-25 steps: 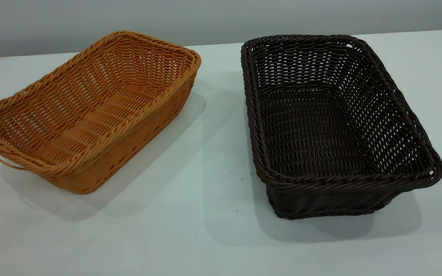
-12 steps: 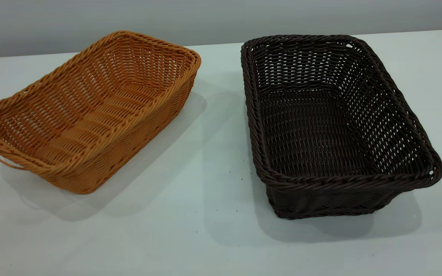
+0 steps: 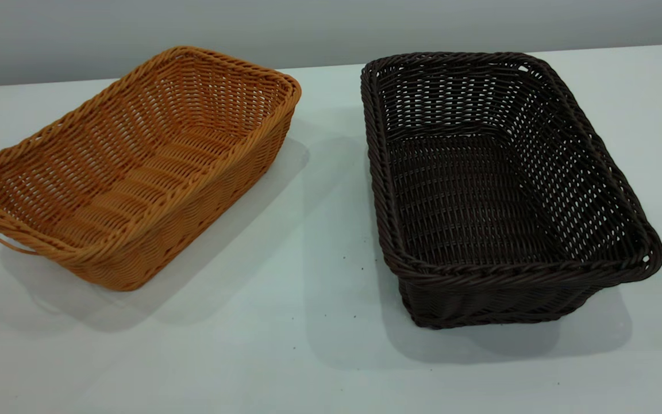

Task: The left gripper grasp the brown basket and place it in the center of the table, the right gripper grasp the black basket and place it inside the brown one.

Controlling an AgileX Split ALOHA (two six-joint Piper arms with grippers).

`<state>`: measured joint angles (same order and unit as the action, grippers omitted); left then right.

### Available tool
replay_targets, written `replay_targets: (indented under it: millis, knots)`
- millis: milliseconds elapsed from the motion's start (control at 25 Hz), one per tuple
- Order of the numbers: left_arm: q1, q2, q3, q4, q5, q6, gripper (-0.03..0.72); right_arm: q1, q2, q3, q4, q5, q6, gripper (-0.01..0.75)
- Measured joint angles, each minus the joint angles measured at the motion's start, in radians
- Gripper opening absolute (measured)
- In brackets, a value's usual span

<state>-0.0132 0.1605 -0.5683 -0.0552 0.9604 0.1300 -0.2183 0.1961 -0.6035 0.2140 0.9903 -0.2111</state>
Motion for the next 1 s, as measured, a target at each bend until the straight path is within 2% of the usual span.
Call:
replay_targets:
  millis: [240, 440, 520, 800, 1000]
  knots:
    - [0.0, 0.164, -0.038, 0.0, -0.122, 0.173, 0.239, 0.0, 0.178, -0.082, 0.124, -0.011, -0.06, 0.456]
    - [0.0, 0.29, -0.038, 0.007, -0.278, 0.326, 0.447, 0.0, 0.322, -0.09, 0.2, -0.031, -0.079, 0.533]
    - [0.0, 0.348, -0.038, 0.009, -0.326, 0.342, 0.497, 0.0, 0.382, -0.09, 0.244, -0.031, -0.079, 0.54]
    - [-0.003, 0.567, -0.038, 0.011, -0.374, 0.35, 0.53, 0.0, 0.546, -0.09, 0.476, -0.04, -0.169, 0.542]
    - [-0.076, 0.728, -0.038, 0.011, -0.433, 0.35, 0.53, 0.0, 0.61, -0.09, 0.643, -0.035, -0.204, 0.542]
